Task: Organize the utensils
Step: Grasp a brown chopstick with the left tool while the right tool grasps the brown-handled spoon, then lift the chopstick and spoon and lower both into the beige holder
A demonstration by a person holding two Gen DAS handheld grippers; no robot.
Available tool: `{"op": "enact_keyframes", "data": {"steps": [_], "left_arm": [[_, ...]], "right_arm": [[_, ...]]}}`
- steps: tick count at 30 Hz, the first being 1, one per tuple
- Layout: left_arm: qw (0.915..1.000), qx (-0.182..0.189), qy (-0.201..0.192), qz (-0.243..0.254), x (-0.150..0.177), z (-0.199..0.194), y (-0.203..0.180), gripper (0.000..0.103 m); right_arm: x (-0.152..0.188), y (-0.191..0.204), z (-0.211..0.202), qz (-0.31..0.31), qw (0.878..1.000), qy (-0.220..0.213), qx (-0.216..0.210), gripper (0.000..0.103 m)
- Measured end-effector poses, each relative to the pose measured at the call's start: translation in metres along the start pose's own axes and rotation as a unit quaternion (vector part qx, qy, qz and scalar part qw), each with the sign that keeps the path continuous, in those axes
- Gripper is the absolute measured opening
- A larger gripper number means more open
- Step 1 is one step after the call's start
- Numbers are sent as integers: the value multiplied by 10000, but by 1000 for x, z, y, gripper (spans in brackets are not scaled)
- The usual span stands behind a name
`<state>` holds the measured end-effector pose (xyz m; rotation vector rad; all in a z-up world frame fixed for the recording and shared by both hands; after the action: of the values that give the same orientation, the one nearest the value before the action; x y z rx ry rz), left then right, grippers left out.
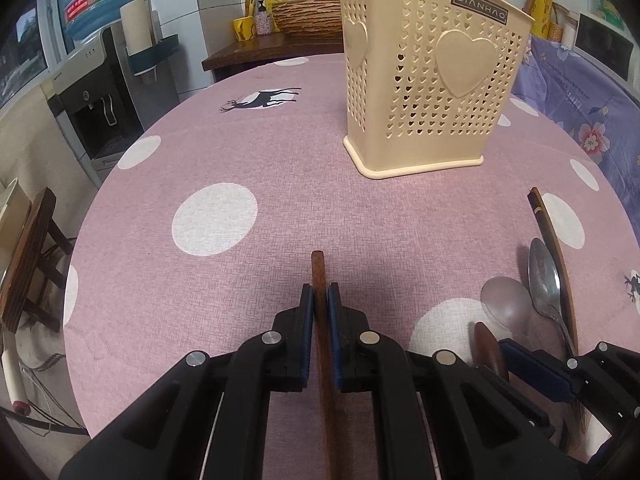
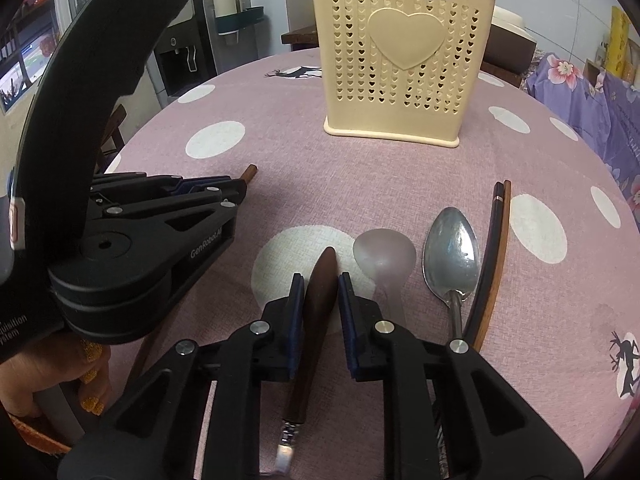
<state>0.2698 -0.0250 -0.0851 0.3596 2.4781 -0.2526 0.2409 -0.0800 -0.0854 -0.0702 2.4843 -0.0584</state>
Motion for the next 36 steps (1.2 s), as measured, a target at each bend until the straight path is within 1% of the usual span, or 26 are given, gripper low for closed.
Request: {"op": "enact_keyframes", "data": {"steps": [5,8,10,14,20,24,27,30,33,36], "left_arm": [[9998,162,-9,-144,-1,-1,2,8],[9996,215,-61,-146,-3,-5,2,8],[9994,268,-120,-165,-5,-9,1,8],[9986,378,-313,-181,-12,-24,-2,8],[9949,623,-751,-270,-25,-62,-2,8],[9903,776,-1097,-341,-35,-89,-1,8],[9863,841,-1367,-371,-43,-108,-1,8],[9823,934,-1571,-410,-50,-122,-3,8],[9800,910,-1723,-407,-56,-131,-1,8],[9785,931,-1791,-418,-59,-136,-1,8]], "right_arm": [[-1,-3,0,86,9998,25,-152,17],[-5,-6,-7,94,9997,-66,-228,17],[-8,-7,-13,110,9991,-111,-390,17],[-15,-15,-22,344,9958,-142,-831,17],[-30,-25,-51,462,9899,-562,-1213,16],[-41,-29,-74,387,9866,-901,-1306,16],[-49,-31,-85,352,9846,-1066,-1339,16],[-55,-32,-90,345,9833,-1137,-1377,16],[-61,-33,-92,365,9827,-1184,-1374,16],[-63,-34,-95,371,9822,-1231,-1371,16]]}}
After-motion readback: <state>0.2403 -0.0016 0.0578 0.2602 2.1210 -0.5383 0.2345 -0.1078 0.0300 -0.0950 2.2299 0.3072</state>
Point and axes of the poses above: each gripper's, at about its wrist camera, not at the fingertips, and z roughly the way its jaws point, y to its left, x to its underside, the point moved 4 cm from there along z, roughly the way its jaws point, and after that the axes turned 10 degrees about x, right-handed, at the moved point
